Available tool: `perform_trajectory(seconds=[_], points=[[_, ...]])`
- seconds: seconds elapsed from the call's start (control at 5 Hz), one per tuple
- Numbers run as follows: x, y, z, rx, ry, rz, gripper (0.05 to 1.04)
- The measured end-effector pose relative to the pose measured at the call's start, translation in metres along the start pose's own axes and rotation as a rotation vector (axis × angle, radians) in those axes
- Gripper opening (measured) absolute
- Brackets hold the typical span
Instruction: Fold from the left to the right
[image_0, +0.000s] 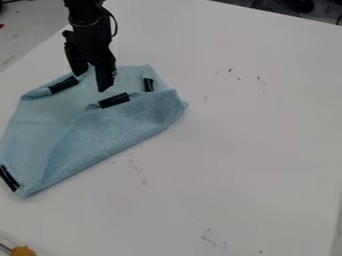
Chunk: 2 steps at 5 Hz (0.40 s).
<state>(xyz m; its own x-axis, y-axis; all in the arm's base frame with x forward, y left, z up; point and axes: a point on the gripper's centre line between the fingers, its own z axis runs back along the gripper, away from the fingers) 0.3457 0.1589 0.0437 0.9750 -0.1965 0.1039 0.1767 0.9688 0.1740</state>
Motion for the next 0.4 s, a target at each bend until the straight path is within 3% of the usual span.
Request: perform_trajectory(seconds=[0.2, 0.4], points=[[-0.004, -0.004, -0.012, -0.023, 0.027, -0.006, 1.001], [-0.01, 0.01, -0.022, -0.032, 0.016, 0.005, 1.001]])
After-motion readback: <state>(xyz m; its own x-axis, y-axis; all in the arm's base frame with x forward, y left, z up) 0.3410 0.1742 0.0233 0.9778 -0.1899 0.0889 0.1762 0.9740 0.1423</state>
